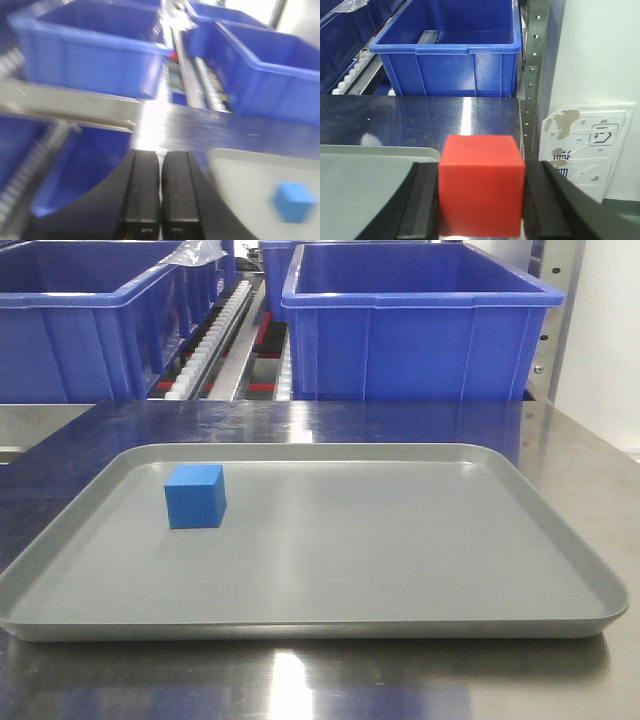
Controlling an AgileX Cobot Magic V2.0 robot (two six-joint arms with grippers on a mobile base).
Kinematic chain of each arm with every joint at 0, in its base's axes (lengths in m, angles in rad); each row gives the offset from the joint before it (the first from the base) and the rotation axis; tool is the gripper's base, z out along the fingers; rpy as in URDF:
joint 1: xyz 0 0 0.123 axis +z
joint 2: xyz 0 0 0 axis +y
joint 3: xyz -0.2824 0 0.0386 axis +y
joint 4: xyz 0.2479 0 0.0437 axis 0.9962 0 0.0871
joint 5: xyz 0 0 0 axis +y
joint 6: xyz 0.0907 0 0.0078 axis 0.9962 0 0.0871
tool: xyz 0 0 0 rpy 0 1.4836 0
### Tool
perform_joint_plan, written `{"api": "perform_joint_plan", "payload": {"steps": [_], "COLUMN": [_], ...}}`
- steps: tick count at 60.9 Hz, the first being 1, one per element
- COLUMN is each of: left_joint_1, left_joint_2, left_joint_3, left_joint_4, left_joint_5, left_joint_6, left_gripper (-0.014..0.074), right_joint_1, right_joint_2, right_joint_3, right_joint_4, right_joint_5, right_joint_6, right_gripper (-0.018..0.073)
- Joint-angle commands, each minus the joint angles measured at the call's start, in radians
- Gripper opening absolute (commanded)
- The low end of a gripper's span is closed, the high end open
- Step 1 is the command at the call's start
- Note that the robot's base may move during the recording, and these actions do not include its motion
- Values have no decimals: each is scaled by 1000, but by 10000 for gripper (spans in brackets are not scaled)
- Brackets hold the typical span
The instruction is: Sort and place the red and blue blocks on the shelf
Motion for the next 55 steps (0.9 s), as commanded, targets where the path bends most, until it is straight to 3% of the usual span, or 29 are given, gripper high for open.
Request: {"api": "perform_joint_plan", "payload": {"steps": [1,7,19,31,55], "left_joint_1": [-53,-126,-268,-406,-550], "left_joint_2": [112,253,560,816,1254], "left_joint_3": [-107,-204,-408,-600,-977], "left_joint_4": [28,103,246,268,272], "left_joint_5": [-44,20,163,303,679], "left_joint_6": [-159,-254,-254,-254,-284], "left_gripper": [126,126,126,126,126], "right_joint_1": [-6,-6,-6,-6,-6], "right_joint_2": [9,9,9,9,9], "right_joint_3": [-28,-28,-28,-28,-28], "right_joint_4": [-4,-4,-4,-4,-4], "right_joint_5": [-88,-88,-88,-88,-88], "right_joint_6": [-14,-14,-14,-14,-14], "right_gripper": [49,49,49,49,49]}}
